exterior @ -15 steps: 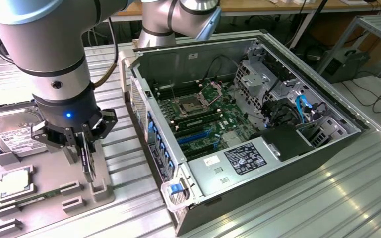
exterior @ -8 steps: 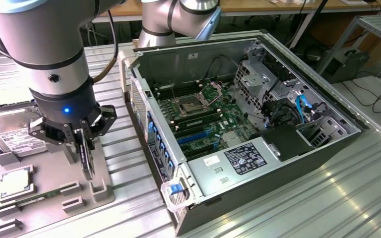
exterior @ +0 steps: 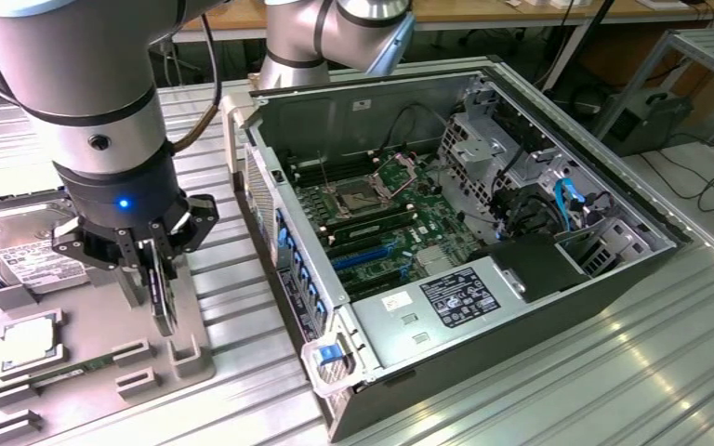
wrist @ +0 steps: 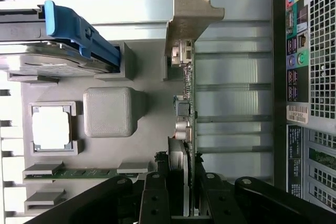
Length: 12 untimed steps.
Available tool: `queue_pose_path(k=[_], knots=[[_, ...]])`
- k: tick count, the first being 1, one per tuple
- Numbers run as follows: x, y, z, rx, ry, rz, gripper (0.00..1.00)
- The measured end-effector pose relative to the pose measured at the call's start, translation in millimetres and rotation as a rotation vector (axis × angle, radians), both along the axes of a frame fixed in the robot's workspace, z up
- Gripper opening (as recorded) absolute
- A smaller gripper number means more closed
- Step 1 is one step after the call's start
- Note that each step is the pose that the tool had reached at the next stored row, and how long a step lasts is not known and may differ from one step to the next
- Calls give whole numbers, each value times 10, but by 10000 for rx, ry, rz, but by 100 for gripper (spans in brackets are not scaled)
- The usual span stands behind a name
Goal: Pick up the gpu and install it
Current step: 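Pick up the gpu and move the gpu toward the slot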
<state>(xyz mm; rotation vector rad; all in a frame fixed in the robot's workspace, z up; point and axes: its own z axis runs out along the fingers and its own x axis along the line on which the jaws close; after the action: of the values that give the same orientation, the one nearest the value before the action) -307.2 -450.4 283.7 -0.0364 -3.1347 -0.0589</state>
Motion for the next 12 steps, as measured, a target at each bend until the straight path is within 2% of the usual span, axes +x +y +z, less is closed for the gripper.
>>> queue_pose_path(k=[12], knots=[[0, 0, 136, 1, -1, -1, 28]])
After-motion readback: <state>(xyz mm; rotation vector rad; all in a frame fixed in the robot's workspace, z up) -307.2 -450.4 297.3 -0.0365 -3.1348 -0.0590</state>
